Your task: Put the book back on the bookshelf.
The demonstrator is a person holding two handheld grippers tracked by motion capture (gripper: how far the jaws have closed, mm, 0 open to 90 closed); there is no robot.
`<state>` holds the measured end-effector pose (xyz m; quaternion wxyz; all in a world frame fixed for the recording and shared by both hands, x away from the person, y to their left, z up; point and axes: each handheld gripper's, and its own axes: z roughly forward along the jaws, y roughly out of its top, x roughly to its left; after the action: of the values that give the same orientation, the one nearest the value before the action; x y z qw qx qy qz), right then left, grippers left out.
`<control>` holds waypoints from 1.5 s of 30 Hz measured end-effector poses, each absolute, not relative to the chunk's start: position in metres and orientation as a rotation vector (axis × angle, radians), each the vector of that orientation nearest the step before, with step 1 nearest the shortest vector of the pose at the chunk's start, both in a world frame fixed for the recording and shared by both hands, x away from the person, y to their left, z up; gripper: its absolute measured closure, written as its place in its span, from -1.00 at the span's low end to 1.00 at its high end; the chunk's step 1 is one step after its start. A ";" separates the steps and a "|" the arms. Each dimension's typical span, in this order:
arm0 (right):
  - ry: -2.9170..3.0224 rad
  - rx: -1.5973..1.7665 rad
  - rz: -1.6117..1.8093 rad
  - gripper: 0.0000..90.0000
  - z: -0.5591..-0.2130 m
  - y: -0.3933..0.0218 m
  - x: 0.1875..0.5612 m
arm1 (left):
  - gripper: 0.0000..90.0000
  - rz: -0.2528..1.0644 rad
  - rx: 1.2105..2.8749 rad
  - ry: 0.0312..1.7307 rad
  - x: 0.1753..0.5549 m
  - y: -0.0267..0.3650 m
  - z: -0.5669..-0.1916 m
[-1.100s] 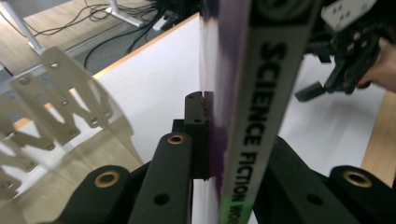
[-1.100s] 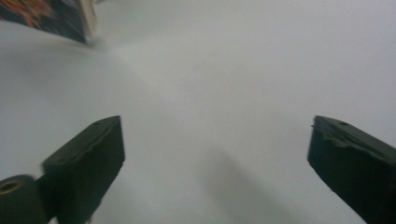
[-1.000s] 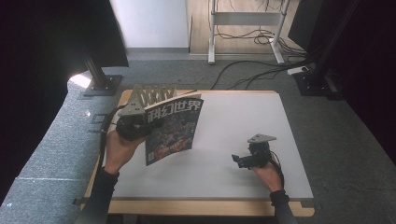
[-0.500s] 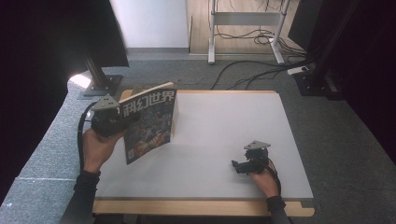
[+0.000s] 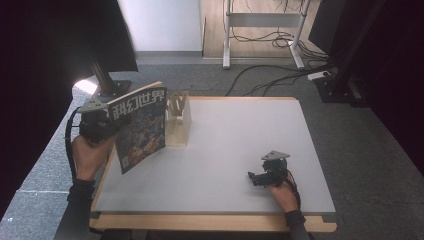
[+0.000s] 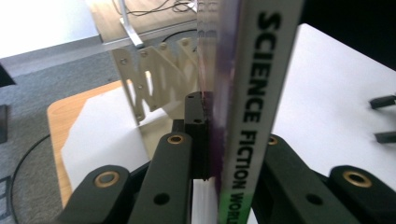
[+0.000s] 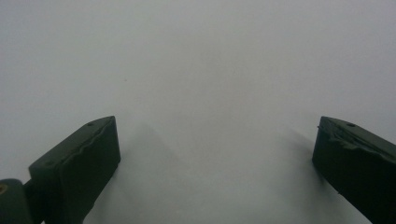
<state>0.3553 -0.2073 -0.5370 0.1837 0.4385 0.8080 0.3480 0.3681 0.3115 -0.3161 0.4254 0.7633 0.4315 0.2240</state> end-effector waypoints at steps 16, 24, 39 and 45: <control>2.280 1.236 0.982 -0.99 -0.537 -0.207 0.355 | 0.84 0.606 1.843 1.203 0.413 0.315 -0.328; 2.279 1.235 0.983 -0.99 -0.537 -0.207 0.355 | 0.84 0.632 1.784 1.183 0.430 0.309 -0.339; 2.277 1.234 0.982 -0.99 -0.537 -0.207 0.355 | 0.76 0.473 2.012 1.220 0.425 0.311 -0.348; 2.277 1.234 0.982 -1.00 -0.537 -0.207 0.355 | 0.84 0.501 1.978 1.233 0.427 0.313 -0.349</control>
<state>0.3554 -0.2073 -0.5373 0.1848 0.4379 0.8079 0.3485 0.4268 0.3131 -0.3493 0.3696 0.7710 0.4805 0.1954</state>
